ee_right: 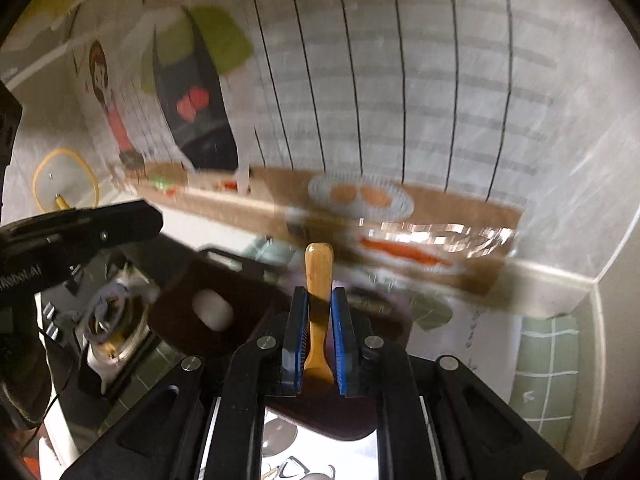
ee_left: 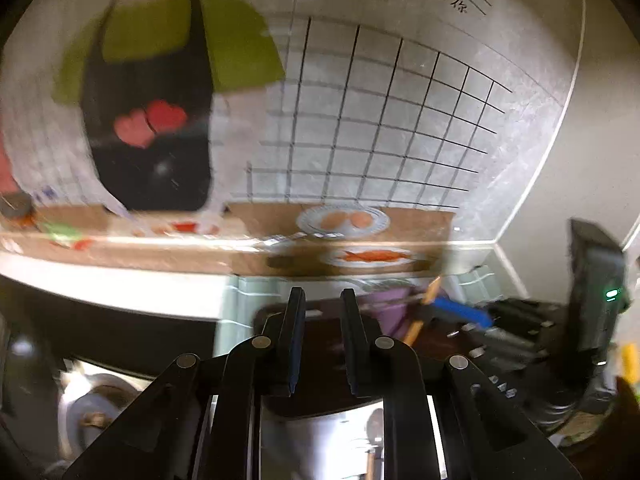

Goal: Organize utensils
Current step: 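Lift both held utensils upright and carry them toward the purple caddy, then lower both utensils into the purple caddy and open both grippers, then grasp the white plastic spoon by its handle with the right gripper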

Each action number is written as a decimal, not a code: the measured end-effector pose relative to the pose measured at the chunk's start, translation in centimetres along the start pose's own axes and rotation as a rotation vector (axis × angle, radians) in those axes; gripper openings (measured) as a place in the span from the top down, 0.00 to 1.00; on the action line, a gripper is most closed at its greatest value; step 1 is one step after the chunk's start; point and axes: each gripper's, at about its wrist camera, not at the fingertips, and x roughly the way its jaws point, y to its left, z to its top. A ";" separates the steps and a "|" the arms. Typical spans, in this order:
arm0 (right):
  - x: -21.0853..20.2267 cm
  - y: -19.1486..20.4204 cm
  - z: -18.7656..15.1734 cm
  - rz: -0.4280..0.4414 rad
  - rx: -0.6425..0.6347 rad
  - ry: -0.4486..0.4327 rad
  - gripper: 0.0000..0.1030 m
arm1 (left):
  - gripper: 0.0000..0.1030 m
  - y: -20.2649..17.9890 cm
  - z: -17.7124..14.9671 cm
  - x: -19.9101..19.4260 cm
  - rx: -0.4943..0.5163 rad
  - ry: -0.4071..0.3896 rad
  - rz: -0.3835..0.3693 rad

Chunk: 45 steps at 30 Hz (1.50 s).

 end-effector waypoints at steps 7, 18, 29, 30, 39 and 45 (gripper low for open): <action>-3.1 -0.2 0.4 -0.006 0.029 -0.060 0.82 | 0.60 0.8 -0.6 -3.0 -0.047 -0.071 -0.018; -13.4 3.5 -5.4 -0.138 0.027 -0.113 0.78 | 0.55 2.9 -10.2 -13.2 -0.140 -0.287 0.002; -13.7 8.1 -17.3 -0.300 0.081 -0.016 0.78 | 0.55 3.0 -19.9 -16.2 -0.148 -0.186 -0.086; -13.5 8.3 -18.3 -0.283 0.095 -0.006 0.78 | 0.55 3.0 -20.6 -16.2 -0.143 -0.183 -0.073; -14.2 7.1 -21.3 -0.284 0.096 0.001 0.78 | 0.46 3.9 -23.3 -16.6 -0.182 -0.171 -0.108; -15.1 4.5 -21.9 -0.272 0.130 -0.016 0.78 | 0.46 3.2 -22.6 -18.6 -0.127 -0.239 -0.078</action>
